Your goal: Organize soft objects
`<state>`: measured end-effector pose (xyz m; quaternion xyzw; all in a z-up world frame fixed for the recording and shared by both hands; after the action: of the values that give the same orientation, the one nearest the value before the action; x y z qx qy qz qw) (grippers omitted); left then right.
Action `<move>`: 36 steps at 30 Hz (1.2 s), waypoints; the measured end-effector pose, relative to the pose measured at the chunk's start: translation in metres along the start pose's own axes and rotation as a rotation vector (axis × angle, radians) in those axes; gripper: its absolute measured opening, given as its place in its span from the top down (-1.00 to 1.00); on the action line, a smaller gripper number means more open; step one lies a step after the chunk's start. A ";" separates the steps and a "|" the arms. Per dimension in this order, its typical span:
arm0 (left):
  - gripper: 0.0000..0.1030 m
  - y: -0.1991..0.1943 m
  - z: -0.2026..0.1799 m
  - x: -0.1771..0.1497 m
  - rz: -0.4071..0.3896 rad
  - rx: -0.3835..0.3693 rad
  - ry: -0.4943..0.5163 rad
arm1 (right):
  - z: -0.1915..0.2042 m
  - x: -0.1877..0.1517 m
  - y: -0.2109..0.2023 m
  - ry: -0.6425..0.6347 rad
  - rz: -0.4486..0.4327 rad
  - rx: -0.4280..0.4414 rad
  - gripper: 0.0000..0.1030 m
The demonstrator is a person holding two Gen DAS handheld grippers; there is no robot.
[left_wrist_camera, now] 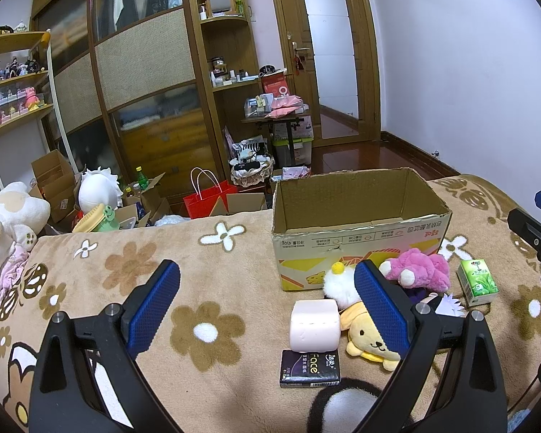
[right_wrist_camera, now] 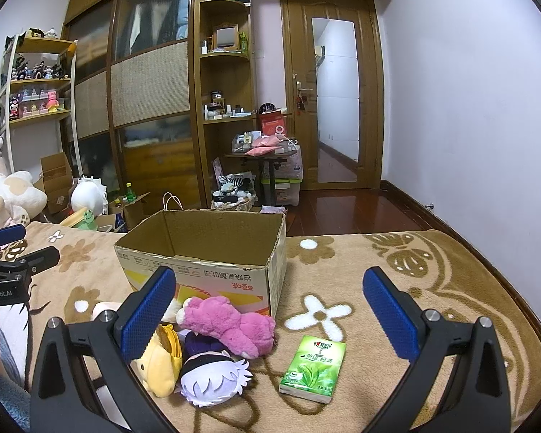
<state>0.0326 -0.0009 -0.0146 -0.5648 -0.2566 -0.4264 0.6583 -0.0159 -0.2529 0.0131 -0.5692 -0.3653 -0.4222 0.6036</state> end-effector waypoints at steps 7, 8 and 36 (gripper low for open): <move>-0.88 0.000 0.000 -0.001 0.000 -0.001 0.000 | 0.000 0.000 0.000 0.000 0.001 0.002 -1.00; -0.88 0.000 0.000 -0.001 0.000 -0.001 0.000 | 0.000 0.000 0.000 0.000 0.000 0.000 -1.00; -0.88 0.018 0.007 0.001 0.068 -0.017 -0.025 | -0.003 0.008 0.007 0.021 0.013 0.003 -1.00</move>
<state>0.0498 0.0057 -0.0216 -0.5842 -0.2420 -0.3989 0.6641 -0.0067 -0.2566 0.0180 -0.5662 -0.3561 -0.4237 0.6108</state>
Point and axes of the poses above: each gripper's, at about its wrist camera, not at the fingertips, and y roughly the way its jaws point, z to its left, x to its top, the point moved 4 cm from there along y, roughly the way its jaws point, and after that the axes turned 6 degrees about y, right-handed, at the moved point
